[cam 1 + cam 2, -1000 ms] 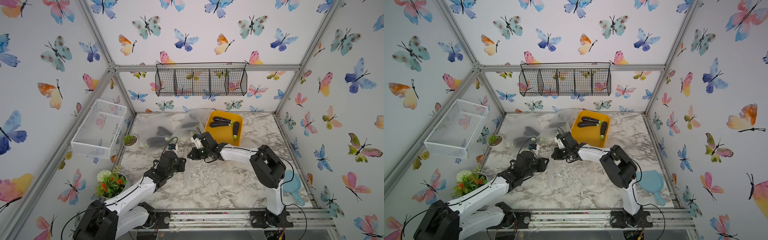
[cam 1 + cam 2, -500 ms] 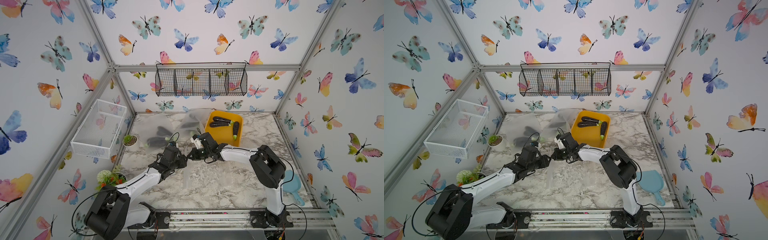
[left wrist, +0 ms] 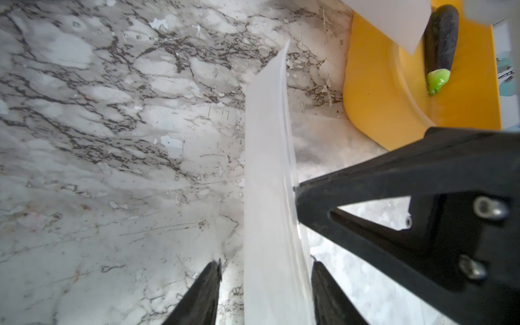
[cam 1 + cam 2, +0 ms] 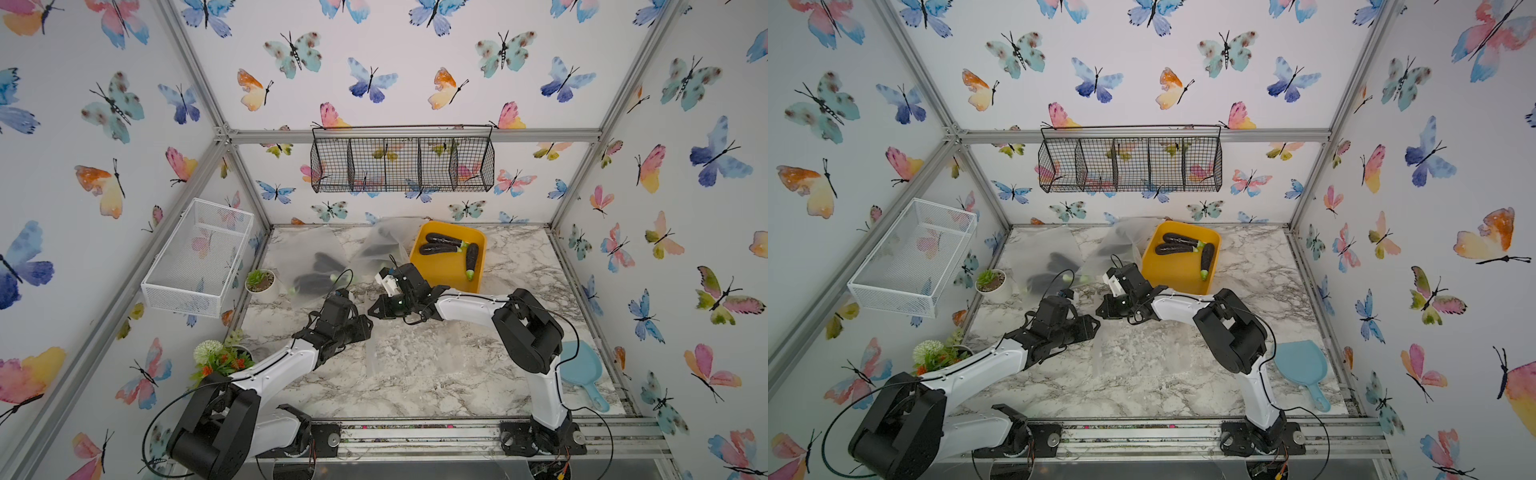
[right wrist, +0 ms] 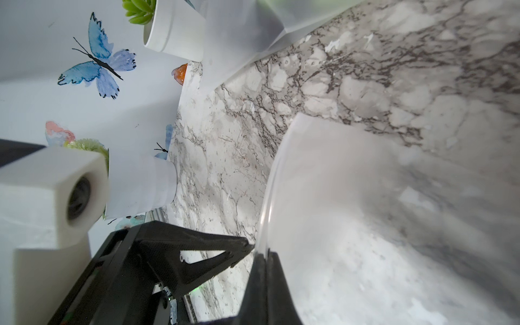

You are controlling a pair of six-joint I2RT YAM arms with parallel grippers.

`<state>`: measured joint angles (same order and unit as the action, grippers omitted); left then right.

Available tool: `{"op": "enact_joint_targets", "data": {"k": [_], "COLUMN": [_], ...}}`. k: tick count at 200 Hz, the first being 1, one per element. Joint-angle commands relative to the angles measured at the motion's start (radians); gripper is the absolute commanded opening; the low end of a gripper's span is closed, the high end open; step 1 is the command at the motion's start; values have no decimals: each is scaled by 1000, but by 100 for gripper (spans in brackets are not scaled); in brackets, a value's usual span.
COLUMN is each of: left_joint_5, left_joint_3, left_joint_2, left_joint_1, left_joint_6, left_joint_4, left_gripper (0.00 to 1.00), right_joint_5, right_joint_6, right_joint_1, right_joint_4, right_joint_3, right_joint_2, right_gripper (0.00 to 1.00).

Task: Place the eggplant in a zip-top bag and seal the zipper
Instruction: Open the zipper of the food storage bag at the center of the board.

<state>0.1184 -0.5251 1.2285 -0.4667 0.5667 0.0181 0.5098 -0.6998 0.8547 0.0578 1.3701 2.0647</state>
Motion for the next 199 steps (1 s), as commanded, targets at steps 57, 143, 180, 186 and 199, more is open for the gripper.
{"op": "enact_joint_targets", "data": {"k": [57,143,180,186,199], "left_joint_5": [7,36,42,41,39], "left_joint_3": [18,89,121,125,133], "left_joint_2": [-4,-43,-87,-95,-112], "left_joint_1": [-3,-1,0,0,-1], "left_joint_6": [5,33,39,39,41], "left_joint_4": [-4,-51,-50,-46,-38], "left_gripper": [27,22,22,22,22], "right_joint_5": [3,17,-12,-14,-16], "right_joint_6": [0,13,34,33,34], "right_joint_1": [8,7,7,8,8], "right_joint_4": [-10,20,-9,-4,-11], "right_joint_3": [26,93,133,129,129], "right_joint_2": [17,68,98,98,98], "right_gripper": [4,31,32,32,32]}}
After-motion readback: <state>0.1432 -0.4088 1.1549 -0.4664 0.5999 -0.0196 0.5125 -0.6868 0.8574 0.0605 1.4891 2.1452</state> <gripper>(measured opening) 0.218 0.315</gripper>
